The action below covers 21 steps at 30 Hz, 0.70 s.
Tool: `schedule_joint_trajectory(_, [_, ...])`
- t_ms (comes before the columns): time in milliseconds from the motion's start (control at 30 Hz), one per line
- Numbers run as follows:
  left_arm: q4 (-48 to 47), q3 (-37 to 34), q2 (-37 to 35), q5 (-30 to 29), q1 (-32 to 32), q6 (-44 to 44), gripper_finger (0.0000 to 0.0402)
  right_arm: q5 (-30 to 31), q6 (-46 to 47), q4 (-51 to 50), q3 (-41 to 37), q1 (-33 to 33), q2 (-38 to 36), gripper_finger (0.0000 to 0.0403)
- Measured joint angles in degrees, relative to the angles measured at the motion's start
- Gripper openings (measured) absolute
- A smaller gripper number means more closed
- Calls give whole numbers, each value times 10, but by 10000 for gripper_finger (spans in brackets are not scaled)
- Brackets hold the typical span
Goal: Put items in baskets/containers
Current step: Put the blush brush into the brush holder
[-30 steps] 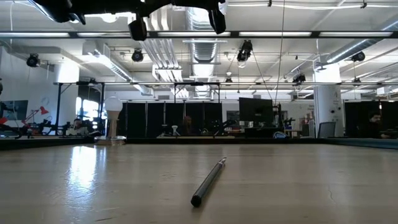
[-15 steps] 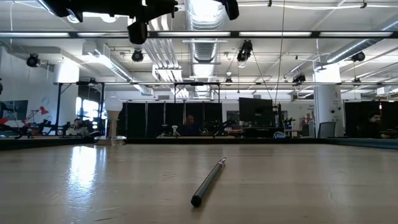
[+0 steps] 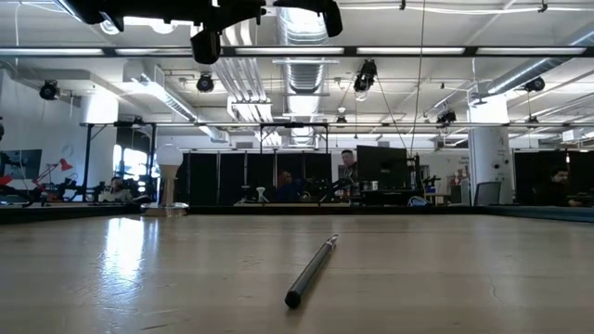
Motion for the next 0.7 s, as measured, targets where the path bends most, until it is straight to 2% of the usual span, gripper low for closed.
schedule_joint_trajectory(100, [0, 0, 0, 0, 0, 0, 15, 16, 0, 2, 0, -2, -1, 188])
schedule_joint_trajectory(367, [0, 0, 0, 3, 0, 1, 15, 10, 7, 27, 2, -8, 22, 180])
schedule_joint_trajectory(533, [-5, 0, 0, 3, 0, 1, 15, 10, -3, 17, 32, -9, 43, 176])
schedule_joint_trajectory(700, [-14, 0, 0, 3, 0, 1, 15, 17, -14, 11, 41, -10, 43, 151])
